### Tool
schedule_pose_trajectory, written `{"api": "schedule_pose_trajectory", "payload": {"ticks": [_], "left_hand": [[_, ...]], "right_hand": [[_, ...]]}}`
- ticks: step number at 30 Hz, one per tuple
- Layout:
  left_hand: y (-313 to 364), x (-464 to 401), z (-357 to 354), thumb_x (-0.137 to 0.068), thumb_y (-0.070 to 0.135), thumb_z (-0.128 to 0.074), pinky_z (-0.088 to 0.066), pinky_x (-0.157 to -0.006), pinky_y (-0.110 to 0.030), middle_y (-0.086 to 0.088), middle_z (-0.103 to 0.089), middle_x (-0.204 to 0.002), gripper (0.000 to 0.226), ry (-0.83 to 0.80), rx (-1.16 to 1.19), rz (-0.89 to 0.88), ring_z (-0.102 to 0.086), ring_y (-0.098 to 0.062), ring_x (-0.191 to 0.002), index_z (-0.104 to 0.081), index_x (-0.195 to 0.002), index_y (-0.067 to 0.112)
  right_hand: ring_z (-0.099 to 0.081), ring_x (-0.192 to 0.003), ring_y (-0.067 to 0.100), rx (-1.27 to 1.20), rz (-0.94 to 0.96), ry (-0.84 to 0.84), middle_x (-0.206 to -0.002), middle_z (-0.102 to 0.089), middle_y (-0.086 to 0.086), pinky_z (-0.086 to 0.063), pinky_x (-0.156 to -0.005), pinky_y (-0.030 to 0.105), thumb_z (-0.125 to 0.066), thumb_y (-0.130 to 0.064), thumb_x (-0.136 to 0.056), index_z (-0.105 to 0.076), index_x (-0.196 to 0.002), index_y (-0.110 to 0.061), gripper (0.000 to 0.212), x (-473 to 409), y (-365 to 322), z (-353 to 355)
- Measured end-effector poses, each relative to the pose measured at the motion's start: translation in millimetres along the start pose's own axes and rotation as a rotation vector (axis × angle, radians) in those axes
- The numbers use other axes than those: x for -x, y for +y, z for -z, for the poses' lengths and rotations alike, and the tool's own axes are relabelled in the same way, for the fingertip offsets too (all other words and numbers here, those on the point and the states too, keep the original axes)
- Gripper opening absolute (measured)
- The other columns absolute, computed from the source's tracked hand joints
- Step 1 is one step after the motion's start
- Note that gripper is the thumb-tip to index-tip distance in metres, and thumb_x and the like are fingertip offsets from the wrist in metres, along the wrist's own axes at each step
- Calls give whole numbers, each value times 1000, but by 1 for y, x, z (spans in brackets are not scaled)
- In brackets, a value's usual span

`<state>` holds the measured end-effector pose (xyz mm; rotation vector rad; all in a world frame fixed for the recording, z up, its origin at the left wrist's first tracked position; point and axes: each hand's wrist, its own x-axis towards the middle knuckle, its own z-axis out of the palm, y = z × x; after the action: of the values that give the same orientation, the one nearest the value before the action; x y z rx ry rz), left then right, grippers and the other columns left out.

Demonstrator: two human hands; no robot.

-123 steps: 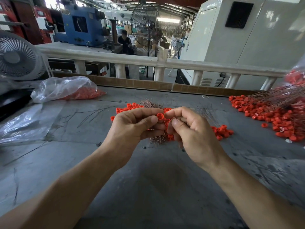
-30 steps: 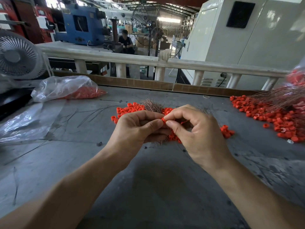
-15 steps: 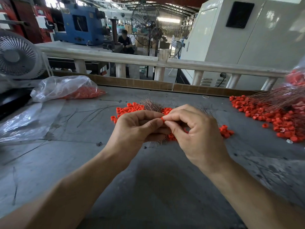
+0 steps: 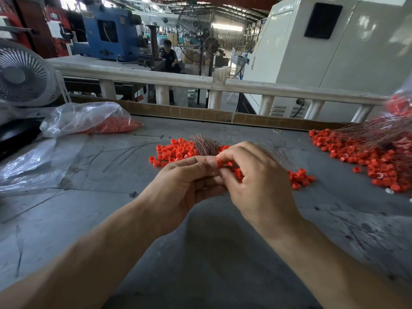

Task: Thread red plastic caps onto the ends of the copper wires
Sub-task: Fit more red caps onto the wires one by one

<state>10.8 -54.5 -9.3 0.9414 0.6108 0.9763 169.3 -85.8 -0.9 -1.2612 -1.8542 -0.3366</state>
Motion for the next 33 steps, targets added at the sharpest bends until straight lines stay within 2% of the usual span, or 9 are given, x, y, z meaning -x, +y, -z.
{"api": "schedule_pose_trajectory", "payload": {"ticks": [3,7,10,13,15,19,24,28,33], "left_hand": [[0,0,1,-94,13,-61,-58,-92,-38,-14,-68,-92,15,-25,3,21,-66,-23,-90,-73,-99,5],[0,0,3,-89,17,-65,-60,-89,-35,-16,-70,-95,20,-46,-28,3,-67,-23,-90,-73,-101,4],[0,-2,4,-89,18,-64,-59,-90,-40,-17,-70,-96,20,-10,-32,-7,-69,-24,-89,-73,-100,4],[-1,-3,5,-96,15,-58,-56,-96,-44,-17,-71,-99,21,7,-48,-9,-69,-26,-93,-72,-107,4],[-1,-3,5,-97,15,-58,-58,-92,-41,-17,-72,-101,20,4,-64,-10,-69,-25,-92,-72,-108,4],[1,-1,1,-86,23,-66,-61,-77,-31,-14,-74,-96,18,-30,-102,-16,-71,-20,-84,-78,-92,10],[2,0,2,-86,23,-68,-59,-74,-30,-16,-71,-97,25,-12,-109,-42,-68,-21,-85,-72,-101,3],[1,0,2,-83,21,-69,-59,-72,-28,-15,-68,-92,24,19,-116,-66,-66,-20,-80,-70,-100,3],[1,0,2,-81,19,-71,-57,-75,-31,-13,-68,-86,21,33,-140,-96,-63,-20,-80,-72,-97,6]], "right_hand": [[-62,-90,18,32,12,16,-92,-68,-6,-48,-79,29,-77,-11,-84,-72,-92,-17,11,0,0,-1],[-60,-88,17,33,26,21,-90,-67,-7,-47,-77,28,-76,-12,-84,-72,-90,-17,9,1,3,0],[-58,-86,17,-3,34,18,-90,-66,-7,-46,-74,30,-76,-17,-87,-72,-90,-16,5,0,5,1],[-56,-85,17,-16,49,33,-87,-66,-7,-47,-72,32,-74,-16,-88,-70,-87,-14,5,-1,7,2],[-55,-84,18,-23,50,44,-85,-65,-6,-47,-72,35,-75,-11,-88,-69,-83,-13,8,-1,8,3],[-56,-84,19,-40,53,41,-84,-65,-4,-48,-73,37,-76,-10,-86,-70,-83,-12,7,-2,10,3],[-56,-93,16,-25,69,-9,-95,-61,-5,-48,-80,31,-75,-19,-89,-73,-91,-16,3,-5,10,4],[-55,-86,6,2,49,-47,-92,-58,-10,-48,-69,22,-73,-26,-90,-71,-96,-24,8,-4,9,7],[-56,-78,8,49,72,-27,-85,-57,-10,-50,-63,24,-74,-28,-90,-73,-99,-23,11,-3,8,10]]}}
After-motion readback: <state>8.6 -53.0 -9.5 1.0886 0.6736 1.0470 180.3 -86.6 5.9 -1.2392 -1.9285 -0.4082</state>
